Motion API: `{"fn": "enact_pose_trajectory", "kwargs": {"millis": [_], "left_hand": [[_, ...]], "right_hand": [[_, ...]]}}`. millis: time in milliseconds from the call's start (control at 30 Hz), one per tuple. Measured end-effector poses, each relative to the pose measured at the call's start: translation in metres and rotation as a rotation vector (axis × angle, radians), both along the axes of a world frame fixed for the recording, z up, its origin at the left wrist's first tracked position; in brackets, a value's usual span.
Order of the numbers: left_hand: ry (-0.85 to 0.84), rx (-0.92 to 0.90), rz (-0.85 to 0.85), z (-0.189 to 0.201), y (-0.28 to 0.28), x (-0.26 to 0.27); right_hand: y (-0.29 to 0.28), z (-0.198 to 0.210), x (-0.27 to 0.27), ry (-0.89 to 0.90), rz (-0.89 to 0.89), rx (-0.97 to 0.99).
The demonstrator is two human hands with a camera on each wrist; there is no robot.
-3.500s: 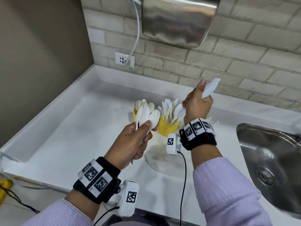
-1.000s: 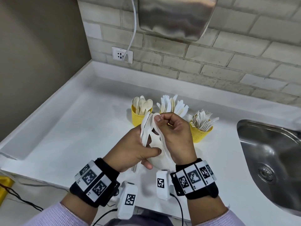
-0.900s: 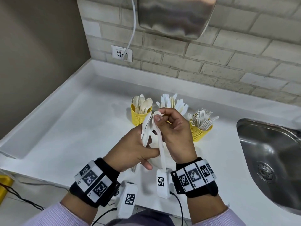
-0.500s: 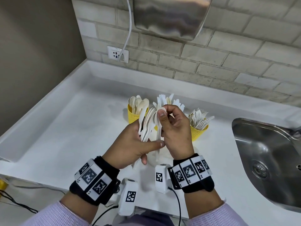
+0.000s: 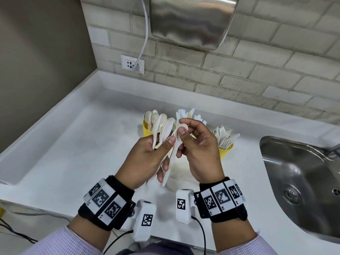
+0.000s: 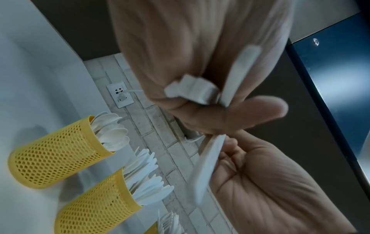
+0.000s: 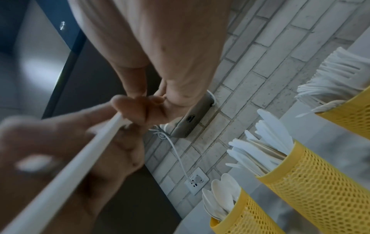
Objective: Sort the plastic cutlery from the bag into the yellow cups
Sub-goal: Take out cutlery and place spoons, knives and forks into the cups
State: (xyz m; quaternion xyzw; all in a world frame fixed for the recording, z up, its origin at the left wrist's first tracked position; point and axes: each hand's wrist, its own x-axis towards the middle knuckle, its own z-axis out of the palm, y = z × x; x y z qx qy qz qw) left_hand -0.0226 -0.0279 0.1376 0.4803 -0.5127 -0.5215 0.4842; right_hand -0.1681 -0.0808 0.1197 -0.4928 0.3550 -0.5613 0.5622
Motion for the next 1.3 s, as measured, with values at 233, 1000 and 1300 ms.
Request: {"fn": "enact_pose_trajectory", "kwargs": {"millis": [233, 1000, 1300], "left_hand": [[-0.140, 0.031, -0.063, 0.002, 0.001, 0.004], [0.057, 0.057, -0.227, -0.019, 0.000, 0.007], [0.107, 0.028, -0.146, -0.019, -0.006, 0.012]], "right_hand": [[0.002, 0.002, 0.000, 0.051, 0.065, 0.052], [0.008, 0.014, 0.008, 0.218, 0.252, -0.071], [-0.003, 0.014, 0.018, 0.292, 0.038, -0.145]]}}
